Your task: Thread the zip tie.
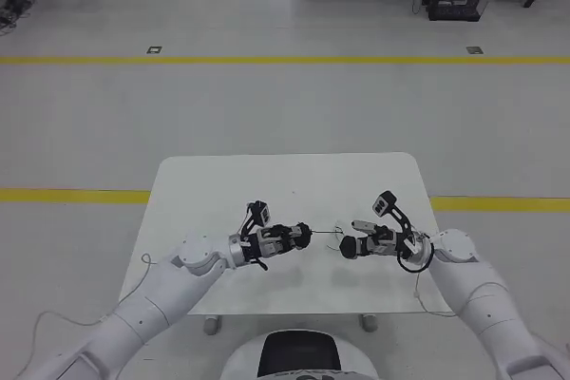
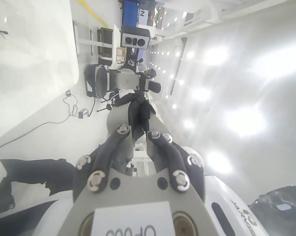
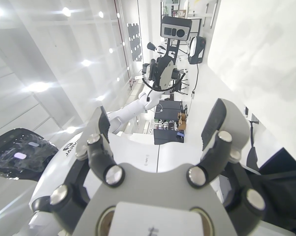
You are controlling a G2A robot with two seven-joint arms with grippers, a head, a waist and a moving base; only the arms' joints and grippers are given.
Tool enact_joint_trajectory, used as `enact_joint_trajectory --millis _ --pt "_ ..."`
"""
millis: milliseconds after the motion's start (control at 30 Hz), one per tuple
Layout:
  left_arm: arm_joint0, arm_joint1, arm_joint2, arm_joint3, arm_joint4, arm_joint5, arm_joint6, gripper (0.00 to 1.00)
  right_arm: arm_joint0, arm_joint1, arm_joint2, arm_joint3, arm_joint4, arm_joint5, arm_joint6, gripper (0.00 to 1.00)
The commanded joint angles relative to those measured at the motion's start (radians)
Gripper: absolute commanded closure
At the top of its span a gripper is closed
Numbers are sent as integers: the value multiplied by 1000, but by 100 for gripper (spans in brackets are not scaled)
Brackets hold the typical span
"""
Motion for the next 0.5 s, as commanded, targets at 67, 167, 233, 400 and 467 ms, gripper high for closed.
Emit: enact_joint_trajectory --millis 67,167,233,400,467 --pt "7 1 1 -2 16 28 -12 100 8 1 -1 5 15 1 20 0" --pt "12 0 -1 -1 15 40 -12 100 12 5 -8 4 25 -1 20 0" --pt "13 -1 -3 0 17 45 -11 100 13 8 -15 0 35 -3 20 0" --pt "16 -3 -8 -2 7 59 -18 100 20 22 -37 4 51 -19 20 49" --pt "16 -5 -10 -1 0 63 -24 100 24 27 -46 3 53 -20 20 57"
